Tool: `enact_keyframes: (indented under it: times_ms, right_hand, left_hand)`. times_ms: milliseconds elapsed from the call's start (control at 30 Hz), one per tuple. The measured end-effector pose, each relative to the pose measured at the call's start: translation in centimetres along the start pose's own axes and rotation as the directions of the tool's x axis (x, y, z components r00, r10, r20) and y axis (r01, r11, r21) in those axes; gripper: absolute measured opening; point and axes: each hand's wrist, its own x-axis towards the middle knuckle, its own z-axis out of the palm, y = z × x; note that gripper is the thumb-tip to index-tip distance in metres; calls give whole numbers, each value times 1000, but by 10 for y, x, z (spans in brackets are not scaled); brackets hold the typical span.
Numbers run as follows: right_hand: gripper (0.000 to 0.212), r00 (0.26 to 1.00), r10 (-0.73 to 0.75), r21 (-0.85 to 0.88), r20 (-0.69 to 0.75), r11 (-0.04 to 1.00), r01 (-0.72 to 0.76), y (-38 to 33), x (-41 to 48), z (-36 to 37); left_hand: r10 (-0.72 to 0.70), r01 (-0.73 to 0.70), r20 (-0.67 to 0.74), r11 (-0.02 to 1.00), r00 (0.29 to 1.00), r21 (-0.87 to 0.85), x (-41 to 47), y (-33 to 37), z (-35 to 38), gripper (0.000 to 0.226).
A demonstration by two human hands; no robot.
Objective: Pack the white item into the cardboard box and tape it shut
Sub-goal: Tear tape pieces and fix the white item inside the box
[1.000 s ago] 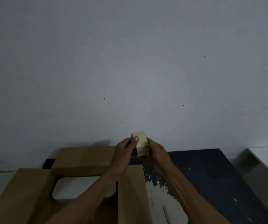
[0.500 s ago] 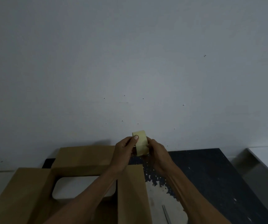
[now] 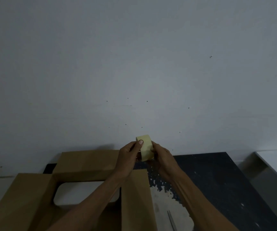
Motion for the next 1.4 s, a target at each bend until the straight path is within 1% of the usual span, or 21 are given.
enact_keyframes:
  times_ms: [267, 433, 500, 667, 767, 867, 967, 1100, 1200, 1233, 1300, 1333, 1367, 1400]
  right_hand:
    - [30, 998, 59, 28, -2, 998, -59, -3, 1, -1]
    - [33, 998, 61, 29, 18, 998, -61, -1, 0, -2]
    - [33, 998, 58, 36, 25, 998, -59, 0, 0, -3]
    - [33, 996, 49, 38, 71, 998, -52, -1, 0, -5]
    - [32, 994, 63, 80, 89, 994, -70, 1, 3, -7]
    - [31, 990, 22, 69, 137, 997, -31, 2, 4, -9]
    - [27, 990, -18, 30, 137, 999, 14, 3, 4, -9]
    - [31, 988, -17, -5, 153, 1000, 18, 6, 9, -12]
    - [35, 989, -12, -41, 148, 999, 19, 9, 11, -14]
    - [35, 990, -20, -78, 138, 996, 31, 9, 11, -15]
    - [30, 992, -60, -237, 113, 968, 86, 9, 9, -15]
    - [26, 991, -81, -314, 110, 943, 112, 9, 9, -14]
    - [22, 990, -94, -362, 109, 924, 128, 10, 10, -15]
    - [19, 989, -103, -384, 108, 913, 137, 12, 11, -15]
  left_hand:
    - [8, -7, 13, 1000, 1000, -25, -1, 3, -2, 22]
    - [5, -5, 25, 1000, 1000, -10, 1, 1, -3, 27]
    - [8, -8, 23, 1000, 1000, 3, 1, 0, -3, 25]
    - [3, -3, 12, 1000, 1000, 16, 2, 2, -1, 17]
    - [-22, 22, 9, 1000, 1000, 0, 4, 2, -1, 20]
    - [-58, 58, 2, 998, 998, -23, 4, 2, -2, 24]
    - [-95, 94, -12, 994, 995, -60, 4, 0, -3, 27]
    - [-123, 121, -8, 989, 992, -88, 5, -1, -4, 29]
    - [-187, 185, 9, 963, 982, -194, 5, 0, -4, 29]
    - [-213, 210, 13, 947, 977, -243, 6, 1, -4, 31]
    - [-246, 241, 22, 927, 969, -288, 9, 1, -7, 36]
    - [-251, 247, 20, 934, 968, -257, 11, 1, -9, 38]
    - [-241, 238, -1, 957, 970, -164, 13, 0, -10, 40]
    - [-202, 202, -46, 979, 978, -14, 14, 0, -11, 39]
